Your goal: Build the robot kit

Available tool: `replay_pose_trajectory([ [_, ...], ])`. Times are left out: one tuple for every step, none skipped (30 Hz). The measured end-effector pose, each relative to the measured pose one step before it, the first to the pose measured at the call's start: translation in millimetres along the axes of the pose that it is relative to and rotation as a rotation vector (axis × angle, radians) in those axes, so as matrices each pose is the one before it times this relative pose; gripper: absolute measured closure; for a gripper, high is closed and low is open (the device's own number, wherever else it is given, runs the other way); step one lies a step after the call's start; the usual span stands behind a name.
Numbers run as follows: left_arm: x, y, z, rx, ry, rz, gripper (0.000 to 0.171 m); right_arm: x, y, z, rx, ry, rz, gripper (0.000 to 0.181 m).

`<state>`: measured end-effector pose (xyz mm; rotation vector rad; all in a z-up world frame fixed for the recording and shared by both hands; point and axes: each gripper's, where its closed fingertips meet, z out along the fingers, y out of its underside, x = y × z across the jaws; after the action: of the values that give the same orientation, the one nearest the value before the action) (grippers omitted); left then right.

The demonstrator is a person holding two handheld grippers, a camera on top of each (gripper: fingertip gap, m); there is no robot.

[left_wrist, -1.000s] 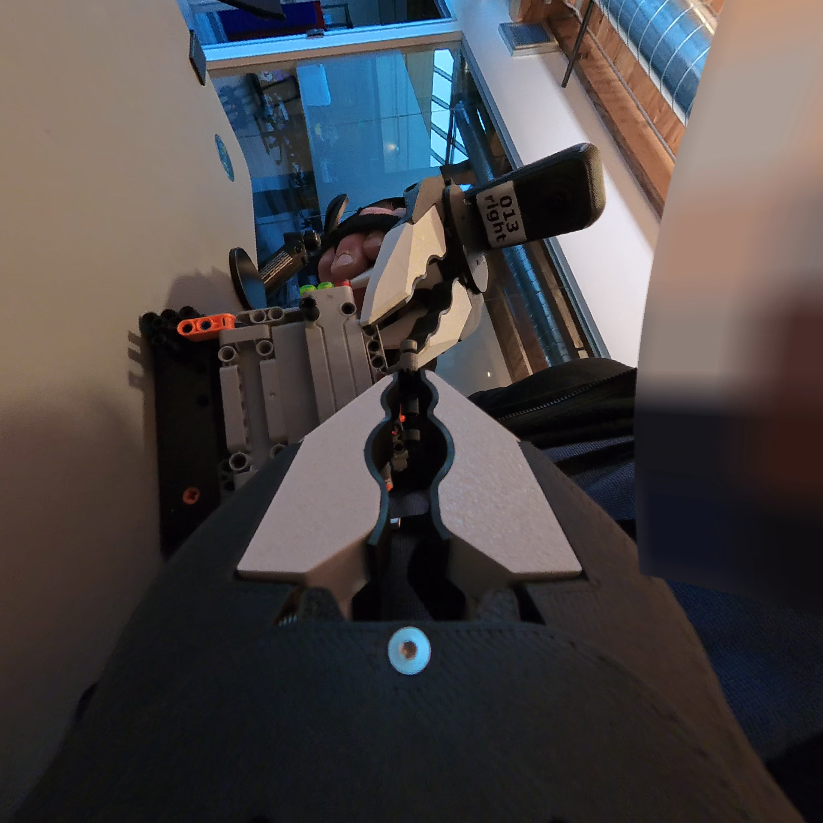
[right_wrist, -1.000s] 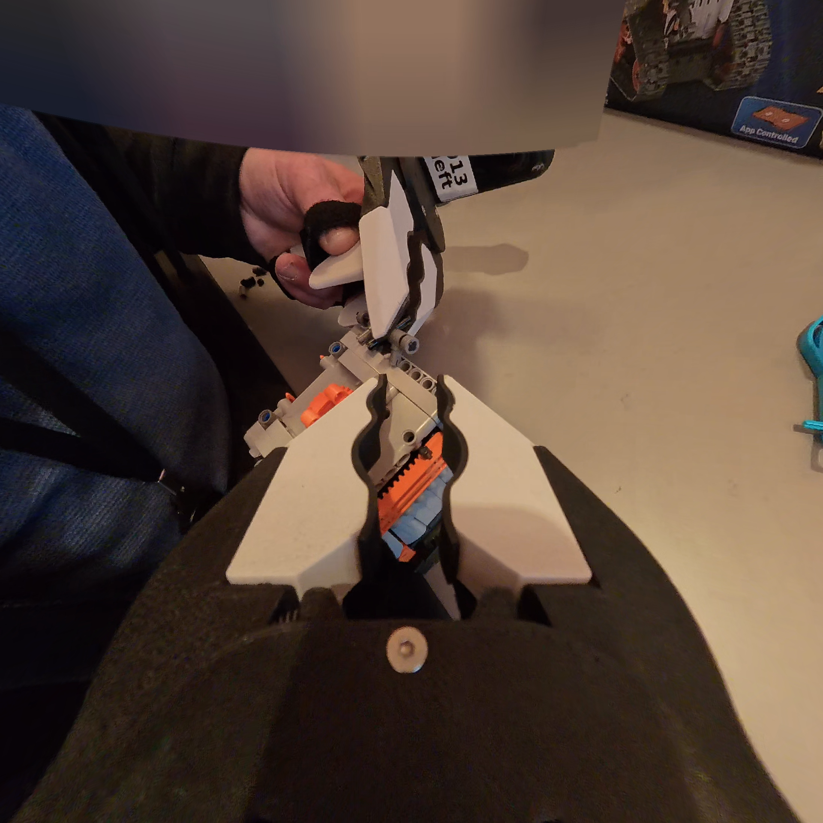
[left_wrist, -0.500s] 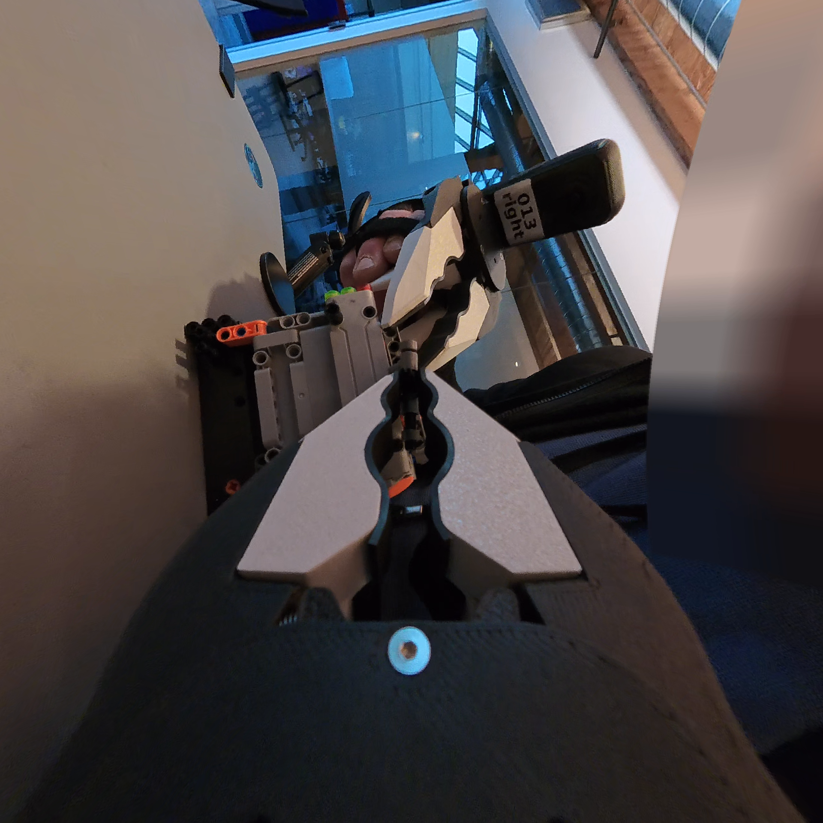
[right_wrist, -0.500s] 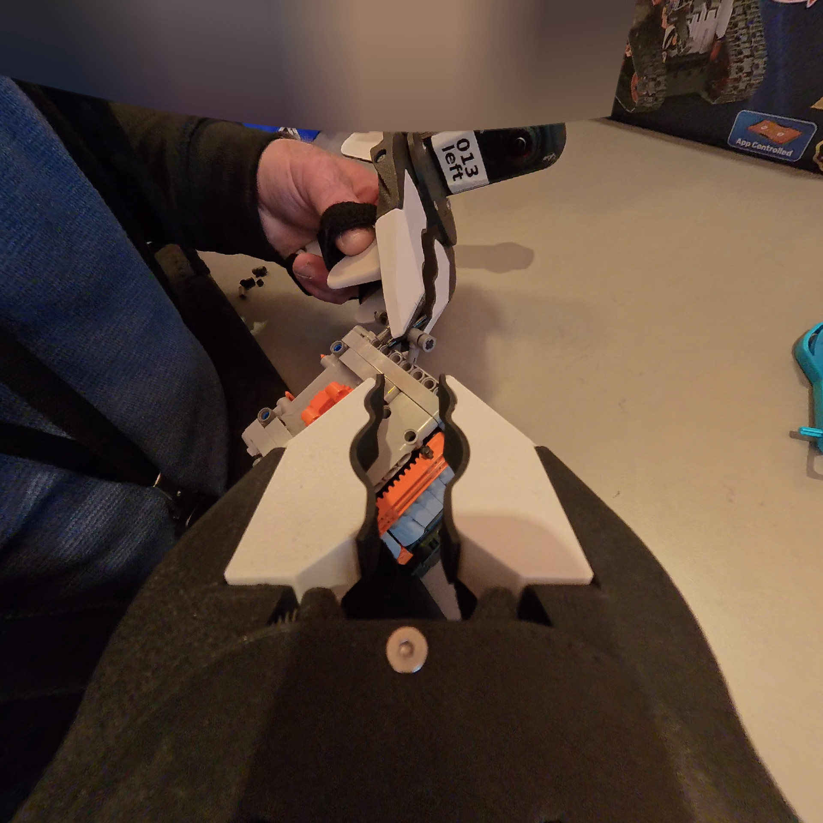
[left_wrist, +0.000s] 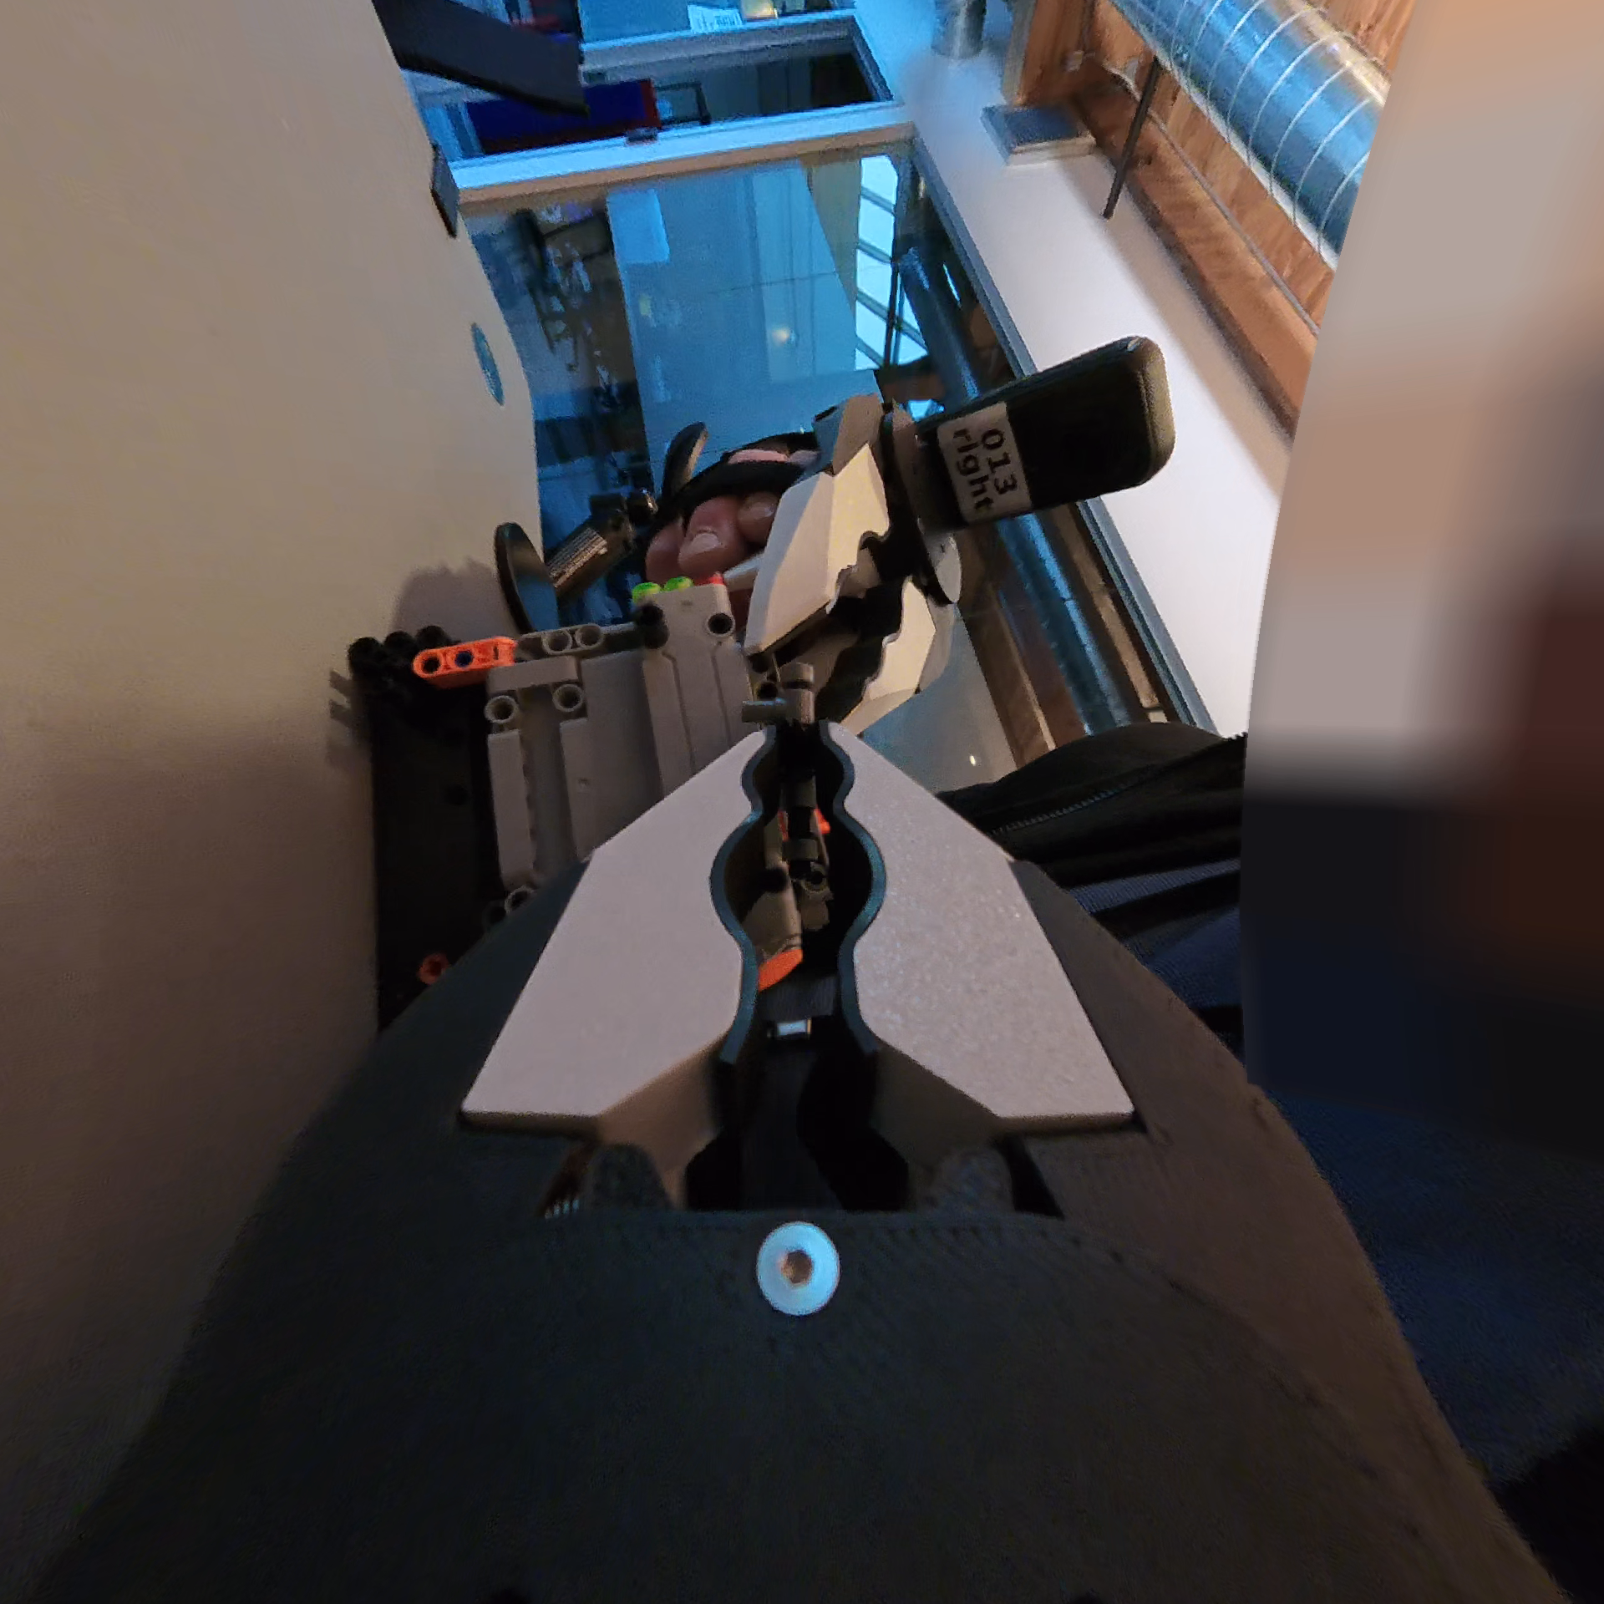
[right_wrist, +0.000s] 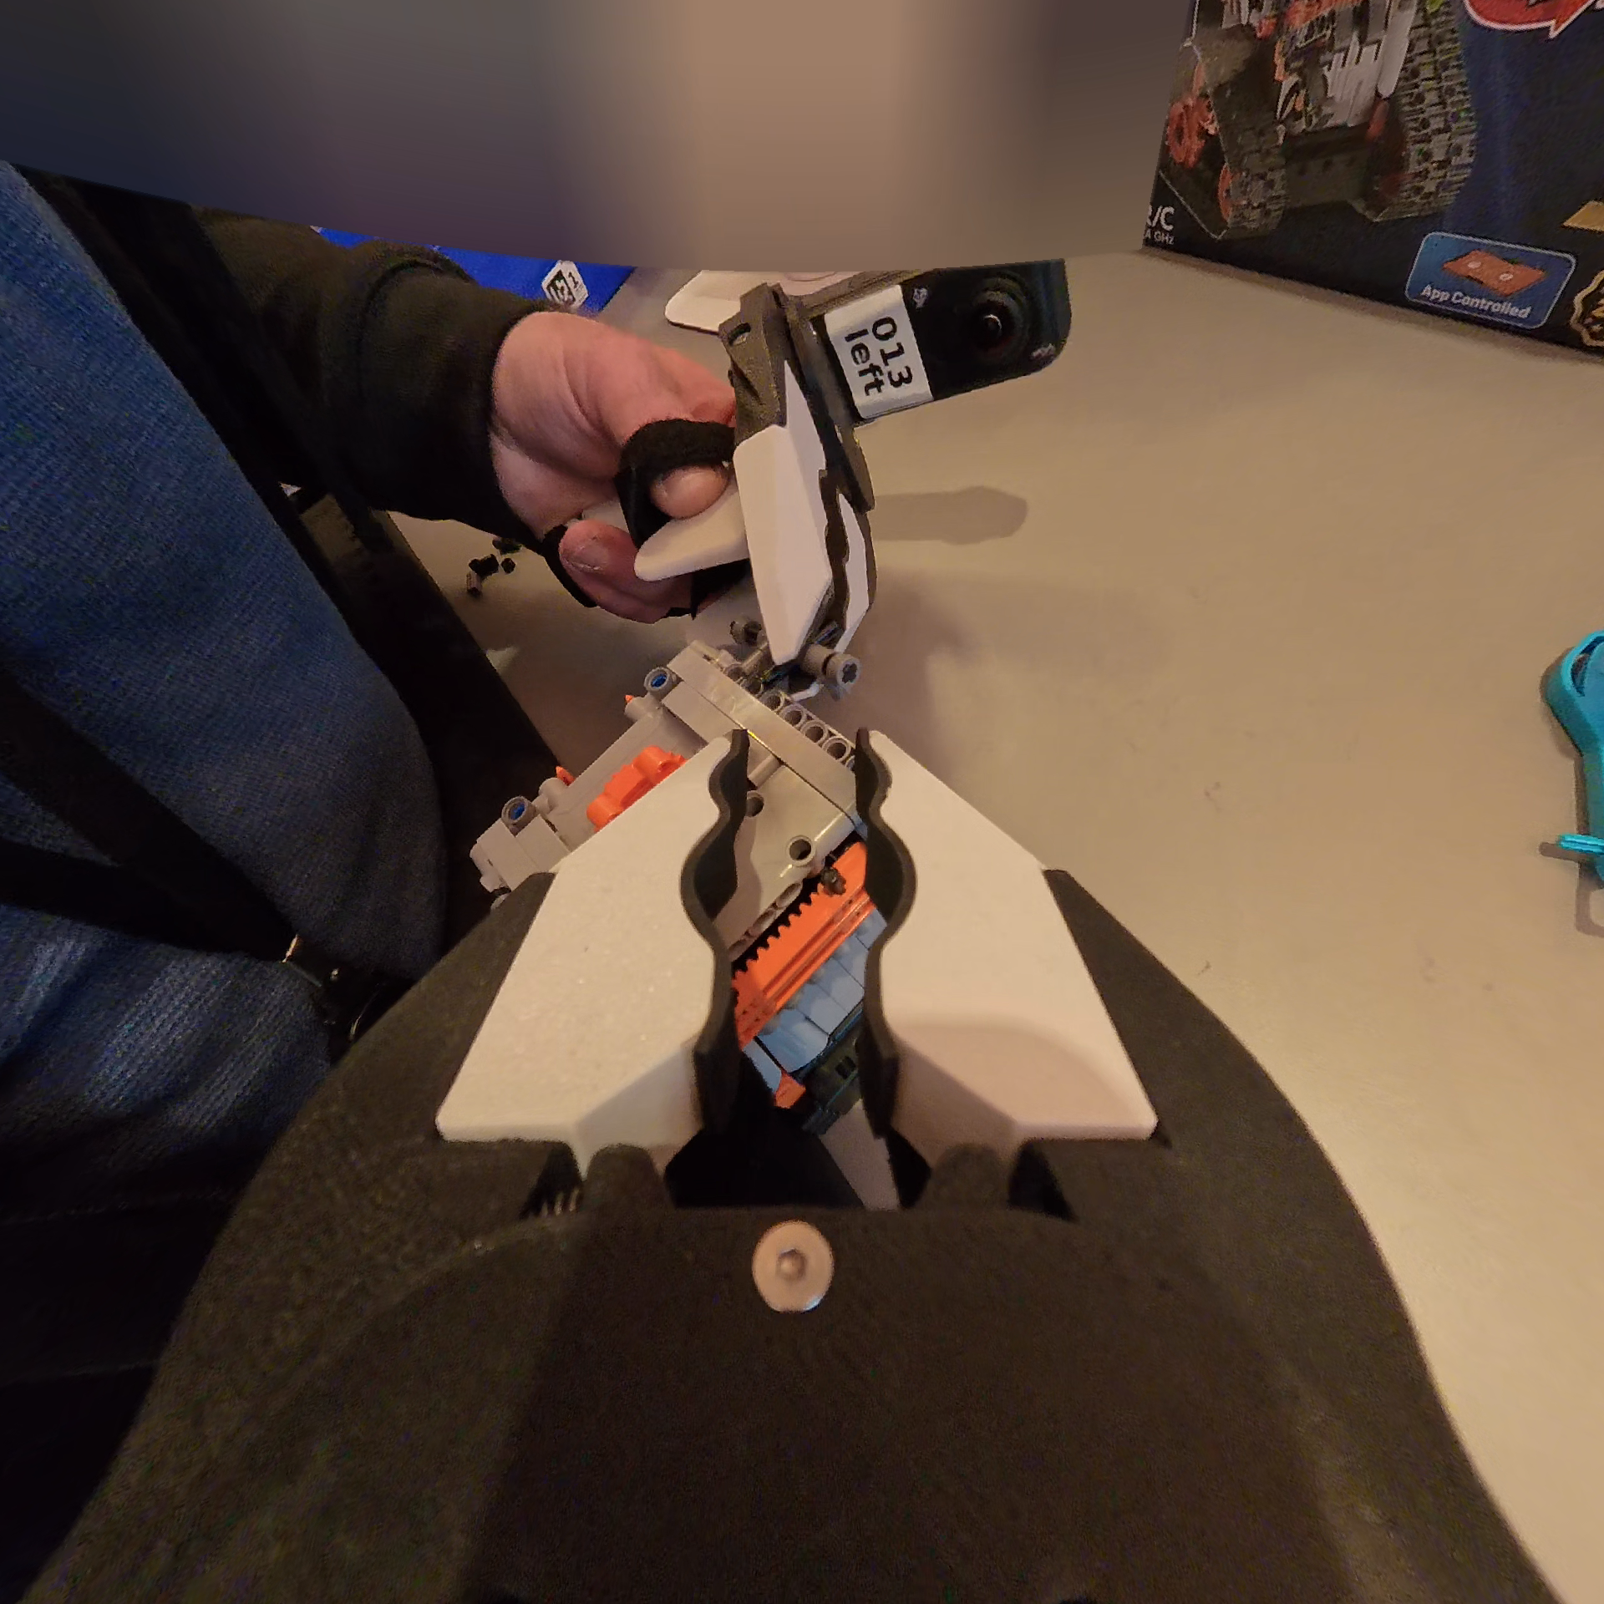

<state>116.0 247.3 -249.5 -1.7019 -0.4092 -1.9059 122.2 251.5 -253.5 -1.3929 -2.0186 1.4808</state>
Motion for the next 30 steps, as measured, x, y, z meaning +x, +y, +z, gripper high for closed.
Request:
replay_pose_trajectory([
  [-0.77, -0.11, -0.30, 0.00494, -0.0059, 0.0047, 0.167, -0.25, 0.09, -0.03, 0.0011, -0.0007, -0.0006, 0.159],
  [0.15, 0.50, 0.07, -0.00259, 0.0025, -0.0018, 0.167, -0.26, -0.08, -0.04, 0.0013, -0.0011, 0.0000, 0.159],
  [0.20, 0.28, 0.04, -0.00395, -0.0002, -0.0031, 0.167, -0.11, -0.01, 0.00, 0.0012, 0.0011, -0.0006, 0.159],
  [-0.08, 0.05, -0.18, -0.00283, -0.0038, 0.0001, 0.167, -0.06, 0.01, 0.07, 0.0017, 0.0014, -0.0005, 0.159],
  [0.10, 0.13, 0.11, -0.00242, -0.0014, -0.0023, 0.167, -0.05, -0.01, 0.03, 0.0020, -0.0007, -0.0001, 0.159],
  [-0.04, 0.12, 0.07, -0.00153, 0.0001, -0.0012, 0.167, -0.07, -0.02, -0.08, 0.0009, 0.0001, -0.0003, 0.159],
  [-0.45, -0.26, -0.49, -0.00271, -0.0024, -0.0017, 0.167, 0.28, 0.07, 0.08, -0.0005, 0.0026, -0.0012, 0.159],
  [0.54, -0.01, -0.43, -0.00462, 0.0005, 0.0068, 0.167, 0.43, 0.00, 0.23, -0.0002, 0.0022, -0.0012, 0.159],
  [6.20, 0.38, 0.96, -0.00676, 0.0294, 0.0067, 0.167, 0.01, -0.04, -0.01, 0.0009, -0.0009, 0.0008, 0.159],
  [7.04, -0.94, 2.04, 0.00443, 0.0248, 0.0114, 0.167, -0.03, -0.01, 0.03, 0.0007, -0.0011, 0.0000, 0.159],
  [1.70, 1.54, 2.75, -0.01282, -0.0084, 0.0113, 0.167, -0.06, -0.10, -0.05, -0.0001, 0.0004, -0.0021, 0.159],
  [-1.48, 3.89, 2.76, -0.02762, -0.0183, 0.0072, 0.167, -0.09, 0.00, 0.04, -0.0003, 0.0007, -0.0019, 0.159],
  [0.17, 1.88, 1.43, -0.01108, 0.0055, -0.0061, 0.167, 0.05, 0.00, 0.03, 0.0006, -0.0002, 0.0005, 0.159],
  [0.03, -2.30, -0.54, 0.02017, 0.0104, -0.0178, 0.167, 0.09, -0.05, -0.06, 0.0010, -0.0006, 0.0015, 0.159],
  [-3.34, -2.07, -1.27, 0.01955, -0.0138, -0.0056, 0.168, -0.03, 0.06, -0.09, -0.0003, 0.0009, -0.0019, 0.159],
  [-2.93, 1.36, -0.61, -0.00669, -0.0111, 0.0048, 0.167, -0.12, 0.07, -0.14, -0.0013, 0.0021, -0.0033, 0.159],
  [-1.48, -1.11, -1.04, 0.01038, -0.0028, -0.0061, 0.167, -0.30, -0.26, -0.33, 0.0009, 0.0000, -0.0015, 0.159],
  [-1.37, -0.82, -0.77, 0.00622, -0.0026, -0.0063, 0.168, -0.34, -0.66, -0.50, 0.0032, -0.0024, -0.0003, 0.159],
  [0.21, 0.39, -0.15, -0.00417, 0.0013, 0.0018, 0.168, -0.45, -0.87, -0.35, 0.0030, -0.0042, -0.0006, 0.159],
  [0.66, 1.20, 0.53, -0.01147, -0.0034, 0.0091, 0.167, -0.90, -0.60, 0.07, -0.0009, -0.0070, -0.0031, 0.160],
  [0.21, 0.46, 0.51, -0.00630, -0.0076, 0.0066, 0.167, 0.02, -0.19, 0.63, -0.0052, -0.0009, -0.0037, 0.159],
  [0.47, -0.01, 0.23, -0.00362, -0.0014, 0.0030, 0.167, 0.21, -1.27, 0.58, 0.0012, 0.0009, -0.0044, 0.159],
  [1.36, 0.66, 0.56, -0.00780, 0.0096, 0.0024, 0.167, -0.71, -3.56, 0.21, 0.0139, -0.0082, -0.0011, 0.158],
  [0.34, 0.50, 0.30, -0.00653, 0.0012, 0.0065, 0.167, -1.92, -5.25, -0.21, 0.0219, -0.0202, 0.0054, 0.156],
  [-0.11, -0.15, 0.15, -0.00166, -0.0030, 0.0058, 0.167, -2.12, -4.22, 0.36, 0.0126, -0.0267, 0.0099, 0.154],
  [0.77, 0.23, 0.19, -0.00441, 0.0034, 0.0070, 0.167, -0.59, -1.56, 1.01, -0.0021, -0.0194, 0.0089, 0.153],
  [1.86, 0.62, 0.67, -0.00614, 0.0115, 0.0065, 0.167, 0.49, -0.40, 1.11, -0.0070, -0.0153, 0.0096, 0.153],
  [0.98, 0.48, 0.93, -0.00232, 0.0046, 0.0019, 0.167, -1.53, -0.06, 1.23, -0.0044, -0.0320, 0.0143, 0.152],
  [0.33, 0.19, 0.73, -0.00142, 0.0023, 0.0009, 0.167, -3.54, 0.97, 1.51, -0.0076, -0.0462, 0.0173, 0.152],
  [-0.06, -0.58, 0.07, 0.00250, 0.0018, 0.0011, 0.167, -1.32, 1.70, 1.45, -0.0111, -0.0273, 0.0125, 0.154],
])
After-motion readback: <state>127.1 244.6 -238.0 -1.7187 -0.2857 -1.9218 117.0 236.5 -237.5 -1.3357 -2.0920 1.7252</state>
